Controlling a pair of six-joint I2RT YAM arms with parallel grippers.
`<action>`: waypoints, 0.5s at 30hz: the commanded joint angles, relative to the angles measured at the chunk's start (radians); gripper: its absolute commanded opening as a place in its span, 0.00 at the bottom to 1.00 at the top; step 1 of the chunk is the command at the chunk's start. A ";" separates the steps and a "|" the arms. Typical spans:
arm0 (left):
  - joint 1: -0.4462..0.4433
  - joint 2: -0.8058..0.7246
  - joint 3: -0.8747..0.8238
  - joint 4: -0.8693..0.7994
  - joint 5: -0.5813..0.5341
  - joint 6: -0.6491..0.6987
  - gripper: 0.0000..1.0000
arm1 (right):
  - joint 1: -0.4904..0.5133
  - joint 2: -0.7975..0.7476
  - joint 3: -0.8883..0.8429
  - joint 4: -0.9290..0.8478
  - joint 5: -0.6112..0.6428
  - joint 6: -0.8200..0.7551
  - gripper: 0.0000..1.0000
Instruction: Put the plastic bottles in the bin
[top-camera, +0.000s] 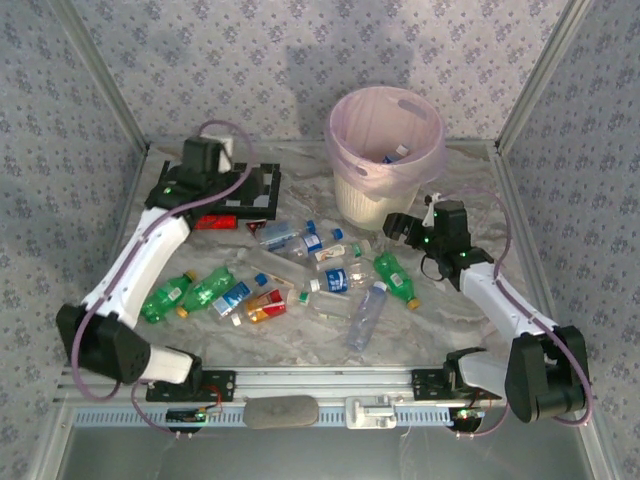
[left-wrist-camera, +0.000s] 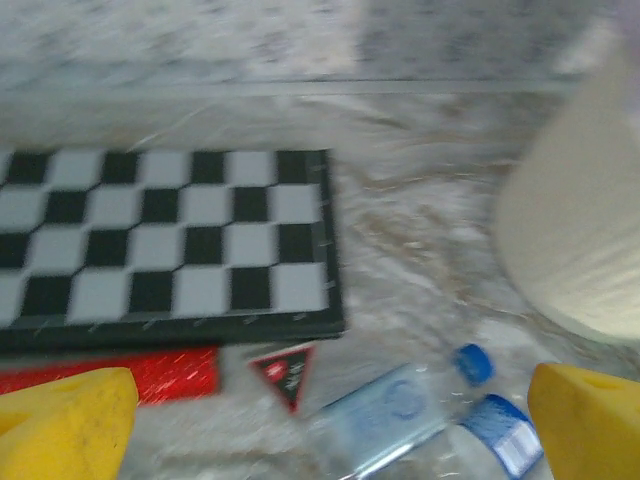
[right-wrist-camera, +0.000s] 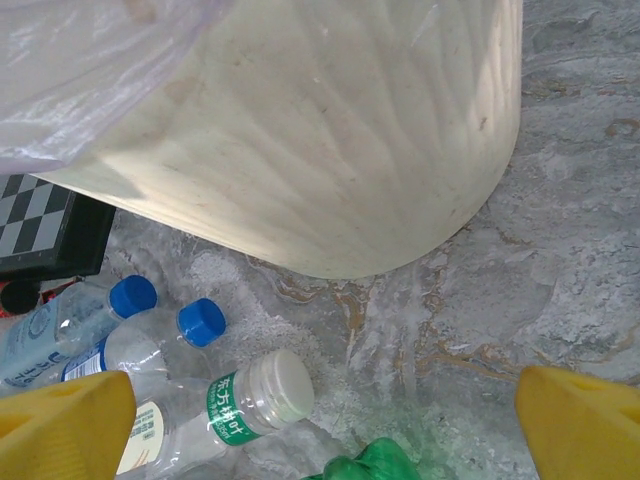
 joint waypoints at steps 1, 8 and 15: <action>0.090 -0.117 -0.166 -0.055 -0.140 -0.227 1.00 | 0.017 0.028 0.043 0.001 0.021 -0.016 0.99; 0.189 -0.293 -0.408 -0.198 -0.271 -0.539 1.00 | 0.051 0.093 0.090 -0.022 0.020 -0.032 0.99; 0.225 -0.407 -0.512 -0.348 -0.360 -0.859 1.00 | 0.068 0.096 0.089 -0.038 0.050 -0.042 0.99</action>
